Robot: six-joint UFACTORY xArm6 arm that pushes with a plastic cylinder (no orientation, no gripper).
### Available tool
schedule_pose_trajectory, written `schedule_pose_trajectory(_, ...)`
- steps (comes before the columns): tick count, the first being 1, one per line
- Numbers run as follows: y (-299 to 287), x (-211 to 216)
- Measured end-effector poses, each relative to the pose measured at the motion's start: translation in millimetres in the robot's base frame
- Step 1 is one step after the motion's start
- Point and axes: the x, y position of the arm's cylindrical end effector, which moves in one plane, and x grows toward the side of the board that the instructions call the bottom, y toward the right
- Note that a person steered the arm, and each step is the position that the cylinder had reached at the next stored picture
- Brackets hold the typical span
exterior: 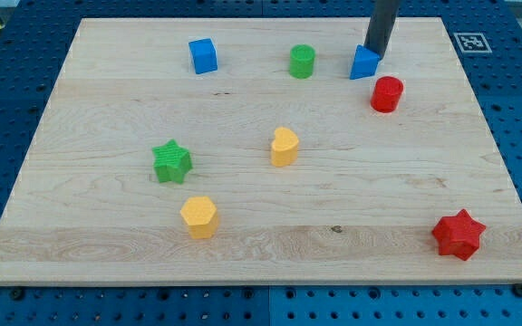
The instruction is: Push the blue triangle towards the green circle
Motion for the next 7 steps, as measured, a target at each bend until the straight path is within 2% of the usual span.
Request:
schedule_pose_trajectory(2, 48.3, 24.4)
schedule_pose_trajectory(5, -4.1, 24.3)
schedule_pose_trajectory(7, -13.6, 15.1)
